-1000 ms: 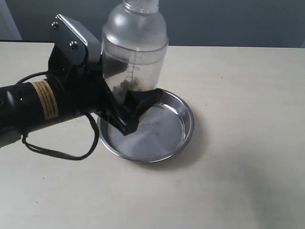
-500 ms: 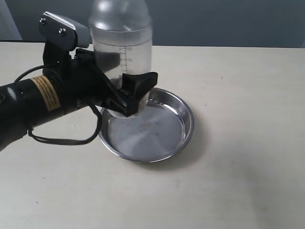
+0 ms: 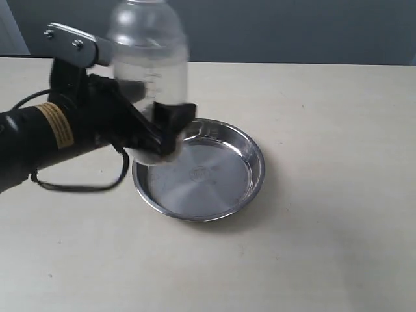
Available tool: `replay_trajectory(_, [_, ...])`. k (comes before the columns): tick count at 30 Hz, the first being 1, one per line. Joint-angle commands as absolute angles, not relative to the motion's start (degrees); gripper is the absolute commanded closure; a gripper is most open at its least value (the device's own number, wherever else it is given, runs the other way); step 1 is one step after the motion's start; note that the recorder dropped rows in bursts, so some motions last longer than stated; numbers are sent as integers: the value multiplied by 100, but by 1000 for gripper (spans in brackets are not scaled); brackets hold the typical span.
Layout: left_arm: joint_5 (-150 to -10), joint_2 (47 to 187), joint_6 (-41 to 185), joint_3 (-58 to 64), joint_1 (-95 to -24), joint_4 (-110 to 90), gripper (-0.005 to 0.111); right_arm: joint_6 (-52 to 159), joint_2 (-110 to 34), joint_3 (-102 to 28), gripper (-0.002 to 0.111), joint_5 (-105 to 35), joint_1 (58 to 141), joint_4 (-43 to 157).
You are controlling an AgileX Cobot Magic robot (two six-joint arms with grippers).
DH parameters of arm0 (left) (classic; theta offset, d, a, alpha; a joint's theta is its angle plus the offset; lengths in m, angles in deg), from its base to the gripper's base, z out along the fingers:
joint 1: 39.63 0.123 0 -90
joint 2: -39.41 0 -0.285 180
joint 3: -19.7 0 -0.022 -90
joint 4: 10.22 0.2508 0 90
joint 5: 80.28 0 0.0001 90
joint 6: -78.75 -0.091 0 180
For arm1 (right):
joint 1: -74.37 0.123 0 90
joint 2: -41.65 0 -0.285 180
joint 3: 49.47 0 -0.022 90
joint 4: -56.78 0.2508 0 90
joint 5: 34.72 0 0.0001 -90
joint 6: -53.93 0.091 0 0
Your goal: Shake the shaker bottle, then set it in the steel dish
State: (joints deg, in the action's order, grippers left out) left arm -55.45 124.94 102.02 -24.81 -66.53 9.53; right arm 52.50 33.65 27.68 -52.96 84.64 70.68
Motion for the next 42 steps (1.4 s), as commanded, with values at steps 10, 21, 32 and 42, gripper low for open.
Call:
replay_trajectory(10, [-5139,12357,9445,-2454,-6943,1094,107,5244,3386,2774,109,-5239,8474,7035])
replay_trajectory(21, [-5269,12567,9904,-2454,-6866,368,107,5244,3386,2774,109,-5239,8474,7035])
replay_trajectory(32, [-4959,12635,10173,-2451,-6841,-16,107,5244,3386,2774,109,-5239,8474,7035])
replay_trajectory(42, [-4278,12438,9945,-2429,-6781,539,107,5244,3386,2774,109,-5239,8474,7035])
